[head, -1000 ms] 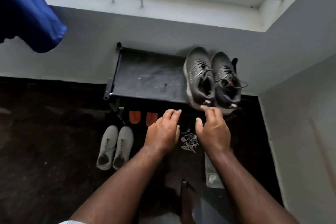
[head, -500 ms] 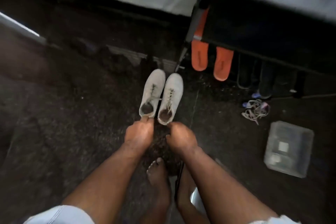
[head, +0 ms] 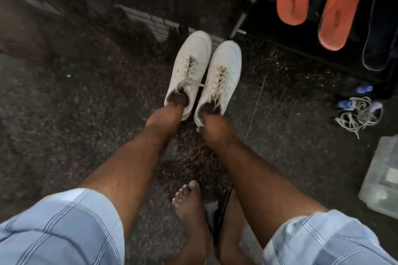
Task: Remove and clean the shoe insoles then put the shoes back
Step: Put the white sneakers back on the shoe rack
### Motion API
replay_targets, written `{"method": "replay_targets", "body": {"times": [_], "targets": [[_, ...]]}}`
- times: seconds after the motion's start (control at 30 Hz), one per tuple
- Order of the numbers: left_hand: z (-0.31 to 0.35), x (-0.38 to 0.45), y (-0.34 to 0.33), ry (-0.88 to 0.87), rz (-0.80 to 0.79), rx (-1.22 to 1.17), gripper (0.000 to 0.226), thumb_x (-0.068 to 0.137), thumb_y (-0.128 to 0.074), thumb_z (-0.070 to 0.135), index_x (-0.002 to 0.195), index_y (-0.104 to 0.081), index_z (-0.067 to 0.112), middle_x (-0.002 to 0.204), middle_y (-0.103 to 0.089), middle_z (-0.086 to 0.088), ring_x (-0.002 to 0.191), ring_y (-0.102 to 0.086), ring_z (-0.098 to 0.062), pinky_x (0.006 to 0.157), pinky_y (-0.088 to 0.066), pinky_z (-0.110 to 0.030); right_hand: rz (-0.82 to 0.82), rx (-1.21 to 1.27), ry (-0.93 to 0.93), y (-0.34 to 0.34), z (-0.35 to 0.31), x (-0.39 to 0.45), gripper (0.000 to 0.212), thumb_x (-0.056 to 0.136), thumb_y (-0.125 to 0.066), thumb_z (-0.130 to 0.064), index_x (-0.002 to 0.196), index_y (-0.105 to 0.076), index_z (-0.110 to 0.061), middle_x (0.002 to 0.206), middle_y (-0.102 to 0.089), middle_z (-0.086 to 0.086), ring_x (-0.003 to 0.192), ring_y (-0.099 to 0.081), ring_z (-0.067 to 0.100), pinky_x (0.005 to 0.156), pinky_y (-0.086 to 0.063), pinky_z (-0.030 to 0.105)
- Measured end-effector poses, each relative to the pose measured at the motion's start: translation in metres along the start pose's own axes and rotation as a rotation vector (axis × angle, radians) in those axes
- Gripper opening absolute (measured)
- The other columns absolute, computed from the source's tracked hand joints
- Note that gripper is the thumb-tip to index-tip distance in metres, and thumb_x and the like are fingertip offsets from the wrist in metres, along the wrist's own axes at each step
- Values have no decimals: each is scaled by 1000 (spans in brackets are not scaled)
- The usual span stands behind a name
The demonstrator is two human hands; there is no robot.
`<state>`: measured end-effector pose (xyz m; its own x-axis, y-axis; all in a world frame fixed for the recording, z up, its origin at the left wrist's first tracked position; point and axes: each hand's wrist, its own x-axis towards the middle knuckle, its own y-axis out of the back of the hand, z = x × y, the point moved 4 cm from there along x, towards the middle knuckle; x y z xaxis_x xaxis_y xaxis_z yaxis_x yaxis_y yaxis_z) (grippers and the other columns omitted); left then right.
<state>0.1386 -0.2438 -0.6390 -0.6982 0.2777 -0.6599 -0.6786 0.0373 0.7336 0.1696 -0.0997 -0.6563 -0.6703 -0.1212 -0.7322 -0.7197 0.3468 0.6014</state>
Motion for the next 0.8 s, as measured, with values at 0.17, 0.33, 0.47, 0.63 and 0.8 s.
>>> {"method": "replay_targets", "body": {"times": [0.17, 0.33, 0.47, 0.63, 0.8], "targets": [[18, -37, 29, -33, 87, -70, 37, 89, -57, 14, 125, -51, 14, 116, -62, -15, 96, -66, -40, 75, -54, -47, 147, -143, 30, 24, -13, -39, 21, 97, -48, -20, 110, -64, -16, 106, -68, 8, 96, -66, 28, 81, -50, 34], [59, -132, 85, 7, -14, -99, 25, 84, -66, 17, 104, -53, 19, 107, -65, -8, 94, -69, -34, 73, -53, -42, 118, -46, 7, 81, -23, -152, 15, 92, -51, -23, 99, -64, -17, 98, -68, 9, 91, -67, 32, 74, -52, 33], [104, -225, 153, 4, -30, -140, 13, 93, -51, 16, 104, -53, 21, 107, -65, -6, 97, -68, -32, 75, -50, -40, 98, -32, 20, 134, -38, -262, 16, 87, -53, -18, 98, -64, -19, 98, -66, 6, 93, -66, 31, 76, -52, 33], [150, -324, 249, -59, 2, -114, 13, 92, -55, 24, 105, -53, 21, 112, -60, -3, 101, -65, -30, 77, -49, -38, 146, 16, 20, 212, -61, -380, 24, 84, -49, -24, 102, -64, -23, 98, -63, 4, 94, -64, 30, 76, -51, 33], [184, -385, 327, -131, 95, -98, 23, 98, -47, 45, 101, -52, 23, 109, -59, -2, 101, -64, -27, 79, -52, -40, 261, 58, 15, 280, -73, -464, 26, 86, -48, -31, 106, -63, -25, 102, -62, 0, 100, -61, 25, 80, -48, 31]]}}
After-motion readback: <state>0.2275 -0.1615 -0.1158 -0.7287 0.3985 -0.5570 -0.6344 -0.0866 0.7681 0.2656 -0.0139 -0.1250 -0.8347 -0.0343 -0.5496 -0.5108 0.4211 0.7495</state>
